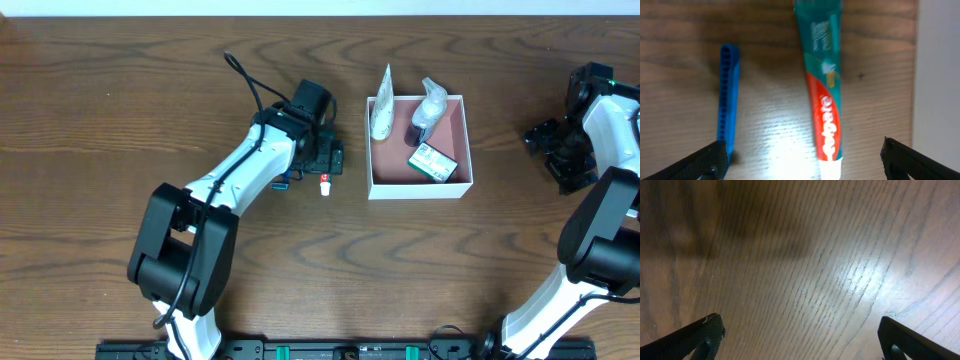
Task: Pack container
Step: 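Reach left gripper toward the Colgate toothpaste tube, then lower left gripper over the toothpaste tube and close on it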
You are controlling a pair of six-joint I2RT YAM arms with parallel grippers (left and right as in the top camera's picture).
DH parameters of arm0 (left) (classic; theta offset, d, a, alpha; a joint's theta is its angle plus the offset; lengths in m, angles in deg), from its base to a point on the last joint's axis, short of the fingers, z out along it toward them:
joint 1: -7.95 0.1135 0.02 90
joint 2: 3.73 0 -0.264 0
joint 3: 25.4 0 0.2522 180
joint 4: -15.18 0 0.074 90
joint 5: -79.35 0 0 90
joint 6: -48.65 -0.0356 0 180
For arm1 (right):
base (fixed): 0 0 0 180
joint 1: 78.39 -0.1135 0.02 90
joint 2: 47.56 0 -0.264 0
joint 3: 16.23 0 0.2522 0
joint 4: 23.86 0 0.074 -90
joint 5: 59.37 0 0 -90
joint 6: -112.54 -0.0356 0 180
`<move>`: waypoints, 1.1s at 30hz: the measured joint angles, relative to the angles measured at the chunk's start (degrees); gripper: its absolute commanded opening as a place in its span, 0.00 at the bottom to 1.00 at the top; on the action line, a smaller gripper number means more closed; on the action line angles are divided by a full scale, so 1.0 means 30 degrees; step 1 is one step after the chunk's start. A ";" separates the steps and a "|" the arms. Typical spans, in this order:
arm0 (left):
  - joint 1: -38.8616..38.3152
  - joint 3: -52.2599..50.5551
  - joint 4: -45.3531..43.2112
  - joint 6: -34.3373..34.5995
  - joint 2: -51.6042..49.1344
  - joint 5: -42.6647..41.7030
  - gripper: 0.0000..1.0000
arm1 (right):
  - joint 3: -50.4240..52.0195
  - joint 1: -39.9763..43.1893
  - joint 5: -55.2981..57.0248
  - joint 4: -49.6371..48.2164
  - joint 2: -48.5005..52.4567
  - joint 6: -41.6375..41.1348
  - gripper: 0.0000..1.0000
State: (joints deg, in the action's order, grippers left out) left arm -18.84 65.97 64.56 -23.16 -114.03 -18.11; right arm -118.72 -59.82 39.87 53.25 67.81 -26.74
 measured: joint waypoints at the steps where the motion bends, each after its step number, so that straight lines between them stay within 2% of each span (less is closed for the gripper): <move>1: -0.0073 0.0000 -0.0029 0.0015 0.0000 0.0000 0.98 | 0.0000 0.0007 0.0000 0.0000 0.0000 0.0000 0.99; 7: -0.0736 0.0000 0.0182 0.0066 -0.0015 0.0605 0.98 | 0.0000 0.0007 0.0000 0.0000 0.0000 0.0000 0.99; 11: -0.1355 0.0000 0.0831 0.1166 -0.0022 0.2164 0.98 | 0.0000 0.0007 0.0000 0.0000 0.0000 0.0000 0.99; 17: -0.1326 0.0000 0.0867 0.2528 -0.0022 0.3060 0.98 | 0.0000 0.0007 0.0000 0.0000 0.0000 0.0000 0.99; 33: -0.1377 0.0000 -0.0211 0.3016 -0.0029 0.3206 0.98 | 0.0000 0.0007 0.0000 0.0000 0.0000 0.0007 0.99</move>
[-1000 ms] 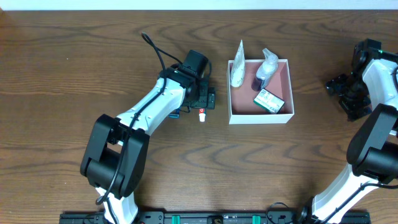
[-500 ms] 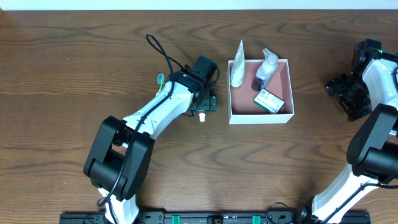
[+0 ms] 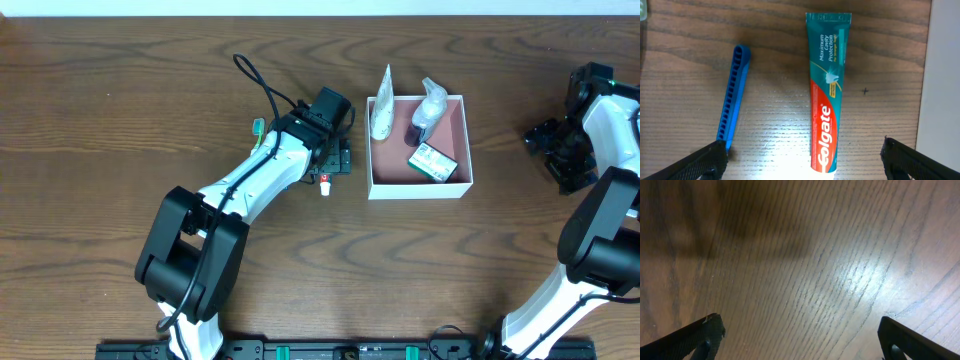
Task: Pack container
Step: 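Lower left gripper over the toothpaste tube and close on it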
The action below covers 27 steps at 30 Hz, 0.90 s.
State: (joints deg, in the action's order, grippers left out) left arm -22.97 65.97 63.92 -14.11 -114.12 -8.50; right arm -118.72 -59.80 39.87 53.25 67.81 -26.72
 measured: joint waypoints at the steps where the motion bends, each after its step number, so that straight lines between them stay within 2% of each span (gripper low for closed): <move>1: 0.0000 0.0000 -0.0087 -0.0007 -0.0015 0.0000 0.98 | 0.0000 0.0000 0.0000 0.0000 0.0000 -0.0007 0.99; 12: -0.0357 0.0000 -0.0678 -0.0015 -0.2273 0.0044 0.98 | 0.0000 0.0000 0.0000 0.0000 0.0000 -0.0007 0.99; 27: -0.0430 0.0036 -0.1865 0.0000 -0.2288 0.0073 0.98 | 0.0000 0.0000 0.0000 0.0000 0.0000 -0.0007 0.99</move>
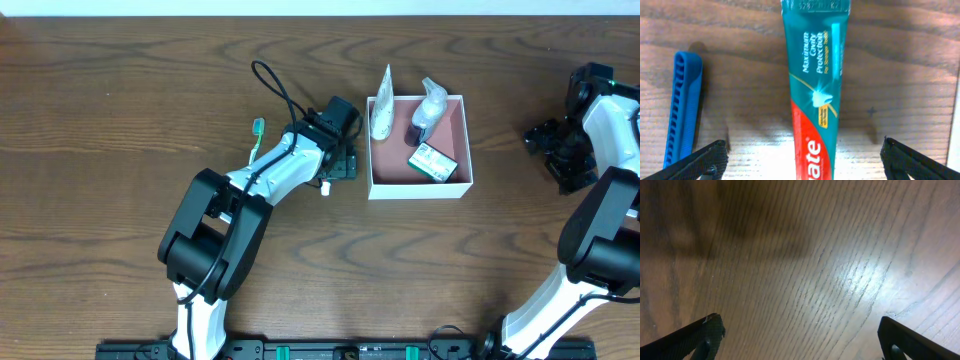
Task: Pack container
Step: 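Lower left gripper over the toothpaste tube and close on it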
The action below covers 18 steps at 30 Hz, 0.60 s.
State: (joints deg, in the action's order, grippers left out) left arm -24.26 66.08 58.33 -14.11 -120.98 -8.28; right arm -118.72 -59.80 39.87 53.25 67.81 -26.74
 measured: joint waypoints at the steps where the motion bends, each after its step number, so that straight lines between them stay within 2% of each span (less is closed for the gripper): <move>1: 0.0000 0.0000 -0.0007 0.0000 0.0000 0.0000 0.98 | 0.0000 0.0000 0.0000 0.0000 0.0000 0.0000 0.99; 18: 0.0000 0.0000 0.0546 0.0000 0.0000 0.0000 0.98 | 0.0000 0.0000 0.0000 0.0000 0.0000 0.0000 0.99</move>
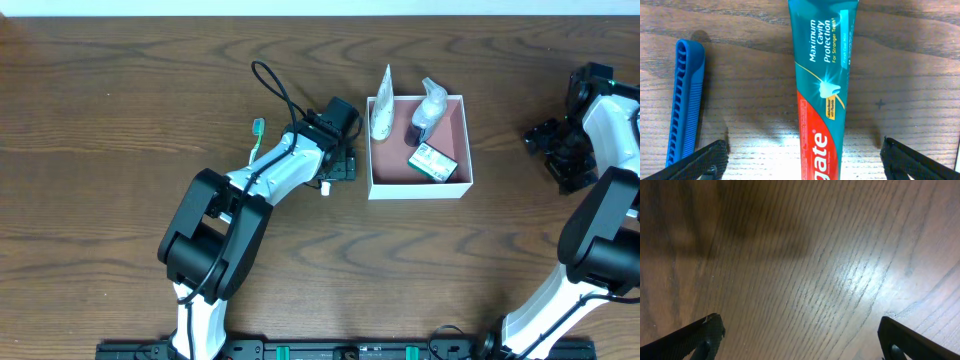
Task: Pack container
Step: 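Lower left gripper over the toothpaste tube and close on it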
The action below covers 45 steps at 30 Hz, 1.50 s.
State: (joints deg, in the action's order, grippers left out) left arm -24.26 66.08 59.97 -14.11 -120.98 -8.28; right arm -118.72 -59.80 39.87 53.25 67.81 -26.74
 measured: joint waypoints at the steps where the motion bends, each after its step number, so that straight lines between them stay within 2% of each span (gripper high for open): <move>1: 0.0000 0.0000 -0.0007 -0.0007 0.0000 0.0000 0.98 | 0.0000 -0.0007 0.0000 0.0000 0.0000 0.0000 0.99; 9: 0.0000 0.0000 -0.0007 -0.0007 0.0000 0.0000 0.99 | 0.0000 -0.0007 0.0000 0.0000 0.0000 0.0000 0.99; 10: 0.0000 0.0000 0.0000 -0.0007 0.0000 0.0000 0.96 | 0.0000 0.0000 0.0000 0.0000 0.0000 0.0000 0.99; 12: 0.0000 0.0000 -0.0007 0.0117 0.0000 -0.0007 0.83 | 0.0000 0.0000 0.0000 0.0000 0.0000 0.0000 0.99; 13: 0.0000 0.0000 -0.0007 0.0175 0.0000 0.0007 0.82 | 0.0000 0.0000 0.0000 0.0000 0.0000 0.0000 0.99; 16: -0.0036 0.0000 0.0000 0.0211 0.0000 0.0015 0.65 | 0.0000 0.0000 0.0000 0.0000 0.0000 0.0000 0.99; 17: -0.0066 0.0000 0.0000 0.0204 0.0000 0.0022 0.62 | 0.0000 0.0000 0.0000 0.0000 0.0000 0.0000 0.99; 23: -0.0699 0.0000 -0.0058 0.0153 0.0000 0.0189 0.52 | 0.0000 0.0000 0.0000 0.0000 0.0000 0.0000 0.99; 32: -0.1042 0.0000 -0.0087 0.0138 0.0000 0.0510 0.50 | 0.0000 0.0000 0.0000 0.0000 0.0000 0.0000 0.99; 45: -0.1042 0.0000 0.0000 0.0153 0.0000 0.0780 0.32 | 0.0000 -0.0007 0.0000 0.0000 0.0000 0.0000 0.99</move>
State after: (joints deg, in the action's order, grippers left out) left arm -27.38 66.08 59.97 -13.65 -120.98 -5.94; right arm -118.72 -59.82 39.87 53.25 67.81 -26.74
